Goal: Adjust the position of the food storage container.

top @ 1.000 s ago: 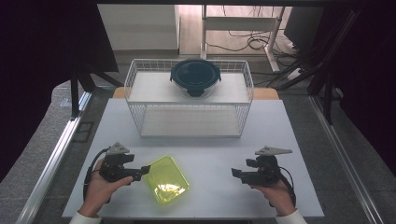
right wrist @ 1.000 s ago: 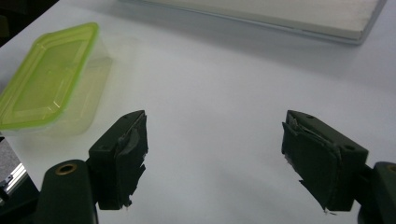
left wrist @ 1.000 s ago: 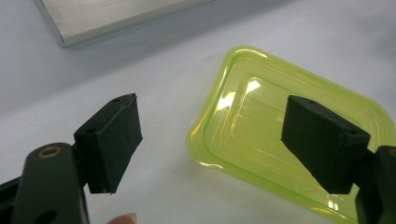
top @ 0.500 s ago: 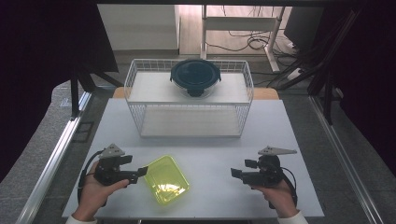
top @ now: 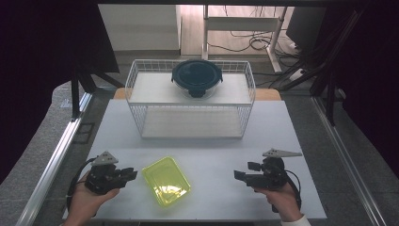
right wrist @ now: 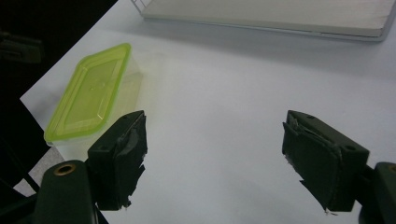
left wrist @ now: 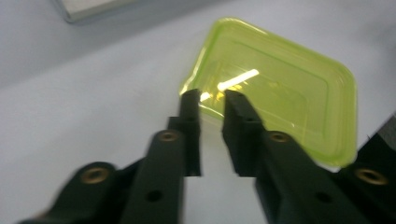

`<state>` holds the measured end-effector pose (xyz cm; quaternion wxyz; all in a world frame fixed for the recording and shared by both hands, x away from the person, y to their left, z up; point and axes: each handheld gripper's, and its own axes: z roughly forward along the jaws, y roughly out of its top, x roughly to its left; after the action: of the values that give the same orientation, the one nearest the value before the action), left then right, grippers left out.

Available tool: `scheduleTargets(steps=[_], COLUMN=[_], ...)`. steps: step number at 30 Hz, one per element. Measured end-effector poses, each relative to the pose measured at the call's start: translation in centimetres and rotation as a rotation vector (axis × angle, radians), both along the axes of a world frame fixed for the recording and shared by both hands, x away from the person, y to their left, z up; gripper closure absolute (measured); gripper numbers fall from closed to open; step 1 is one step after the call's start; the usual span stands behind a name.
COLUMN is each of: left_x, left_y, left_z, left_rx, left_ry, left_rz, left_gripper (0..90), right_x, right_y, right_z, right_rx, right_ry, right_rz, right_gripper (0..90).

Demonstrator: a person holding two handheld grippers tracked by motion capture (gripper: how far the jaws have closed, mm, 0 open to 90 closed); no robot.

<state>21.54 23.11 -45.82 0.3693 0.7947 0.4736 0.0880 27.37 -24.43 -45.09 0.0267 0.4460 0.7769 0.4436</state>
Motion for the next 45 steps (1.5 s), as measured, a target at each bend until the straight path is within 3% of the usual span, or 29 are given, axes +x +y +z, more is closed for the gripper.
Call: scheduleTargets(steps=[3, 4, 7, 12, 14, 18, 26, 34, 39, 45], left_x=[-0.3, -0.5, -0.7, -1.5, -2.4, -2.8, -2.7, -2.1, -1.6, -0.5], left_y=[-0.1, -0.2, -0.5, -1.5, -3.1, -4.7, -6.7, -9.2, -10.5, -12.0], left_z=[-0.1, -0.4, -1.2, -2.2, -2.7, -2.9, -3.8, -3.8, -3.8, -4.1], left_rx=[0.011, 0.03, 0.074, 0.099, 0.106, 0.104, 0.116, 0.111, 0.122, 0.093], left_ry=[0.009, 0.03, 0.068, 0.106, 0.115, 0.129, 0.162, 0.159, 0.147, 0.147], left_rz=[-0.027, -0.056, -0.079, -0.114, -0.169, -0.224, -0.266, -0.304, -0.283, -0.275], left_gripper=[85.8, 86.5, 88.9, 89.4, 89.4, 89.5, 89.6, 89.5, 89.5, 89.3], right_x=[0.0, 0.2, 0.4, 0.5, 0.6, 0.7, 0.9, 0.6, 0.6, 0.9], right_y=[-0.1, -0.2, -0.3, -0.2, -0.1, 0.2, 0.1, -0.2, -0.3, -0.5], right_z=[0.0, -0.1, -0.3, -0.5, -0.5, -0.7, -0.8, -0.5, -0.5, -0.7], right_rx=[-0.003, -0.007, -0.008, -0.013, -0.014, -0.015, -0.017, -0.008, -0.014, -0.015], right_ry=[0.0, 0.005, 0.017, 0.018, 0.022, 0.021, 0.023, 0.015, 0.015, 0.023], right_rz=[-0.002, -0.006, -0.013, -0.01, -0.008, 0.0, -0.008, -0.019, -0.019, -0.03], right_gripper=[22.0, 21.9, 21.9, 21.8, 21.8, 21.8, 21.9, 22.1, 22.1, 22.0])
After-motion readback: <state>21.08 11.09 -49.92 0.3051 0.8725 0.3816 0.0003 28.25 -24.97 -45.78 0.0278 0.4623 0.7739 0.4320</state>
